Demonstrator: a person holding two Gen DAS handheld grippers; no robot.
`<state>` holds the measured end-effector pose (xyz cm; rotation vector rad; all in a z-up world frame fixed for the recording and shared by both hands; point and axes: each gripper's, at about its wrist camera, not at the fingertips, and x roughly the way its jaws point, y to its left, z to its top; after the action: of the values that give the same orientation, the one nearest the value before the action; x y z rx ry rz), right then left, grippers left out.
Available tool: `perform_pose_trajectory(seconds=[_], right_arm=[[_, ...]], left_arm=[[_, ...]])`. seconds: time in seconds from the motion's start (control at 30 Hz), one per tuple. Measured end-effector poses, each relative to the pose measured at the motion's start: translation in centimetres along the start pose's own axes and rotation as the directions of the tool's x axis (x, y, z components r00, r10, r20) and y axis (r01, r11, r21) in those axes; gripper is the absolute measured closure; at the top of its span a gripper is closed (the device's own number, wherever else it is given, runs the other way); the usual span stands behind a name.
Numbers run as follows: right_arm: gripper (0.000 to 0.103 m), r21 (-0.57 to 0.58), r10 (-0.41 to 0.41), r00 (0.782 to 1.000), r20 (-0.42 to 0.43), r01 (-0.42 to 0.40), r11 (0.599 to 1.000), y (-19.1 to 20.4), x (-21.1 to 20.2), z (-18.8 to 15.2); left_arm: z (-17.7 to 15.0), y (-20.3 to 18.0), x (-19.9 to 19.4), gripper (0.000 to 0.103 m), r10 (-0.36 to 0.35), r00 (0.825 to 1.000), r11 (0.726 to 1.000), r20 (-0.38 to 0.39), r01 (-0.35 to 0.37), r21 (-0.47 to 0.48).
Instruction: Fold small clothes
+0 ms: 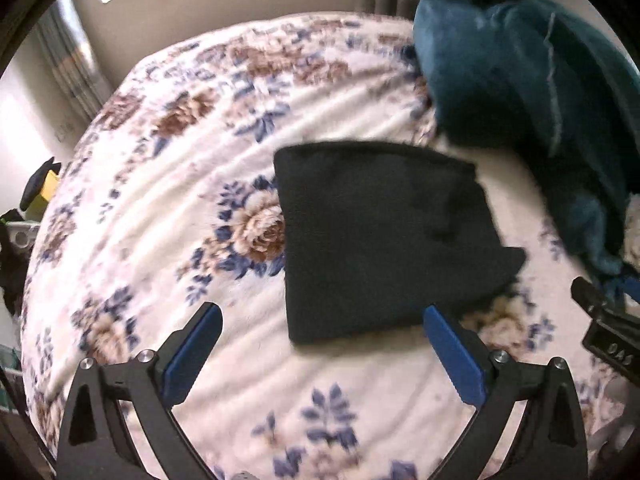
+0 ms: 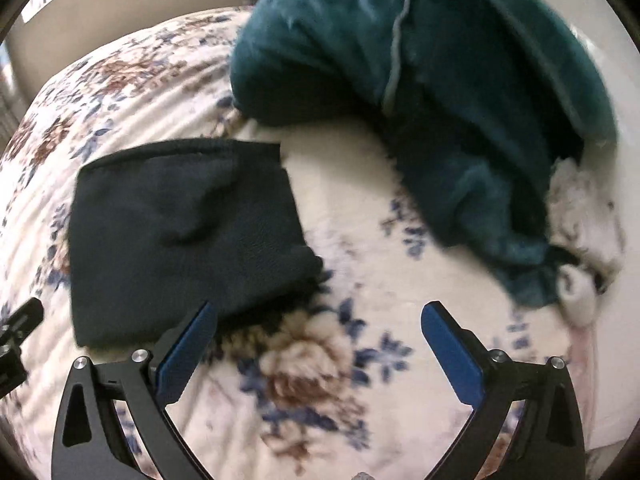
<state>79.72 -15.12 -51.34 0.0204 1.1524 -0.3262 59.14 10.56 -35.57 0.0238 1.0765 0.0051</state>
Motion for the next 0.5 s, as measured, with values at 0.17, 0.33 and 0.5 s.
perform_pose_trajectory(seconds=[0.17,0.33,0.5], right_arm=[[0.000,-0.020,-0.012,0.998,0.064,0.013,1.000,-3.5,-10.7,-1.7],[0.000,-0.014,-0.015,0.984,0.175,0.017,1.000,-6.2,-22.8,-2.7],[0.000,-0.007,-0.001,0.958,0.286,0.003,1.000,-8.9,-34.6,-4.8]], left_arm=[[0.3,-1.0,-8.1,0.000,0.007,0.998,1.000,0.070,-0.006,-0.017],[-0.8,-1.7,-16.9,0.000,0.010,0.989,1.000,0.147,-0.008,-0.014],[-2.4,-2.1,-25.8,0.000,0.003,0.974,1.000,0.226,0.001,-0.018]])
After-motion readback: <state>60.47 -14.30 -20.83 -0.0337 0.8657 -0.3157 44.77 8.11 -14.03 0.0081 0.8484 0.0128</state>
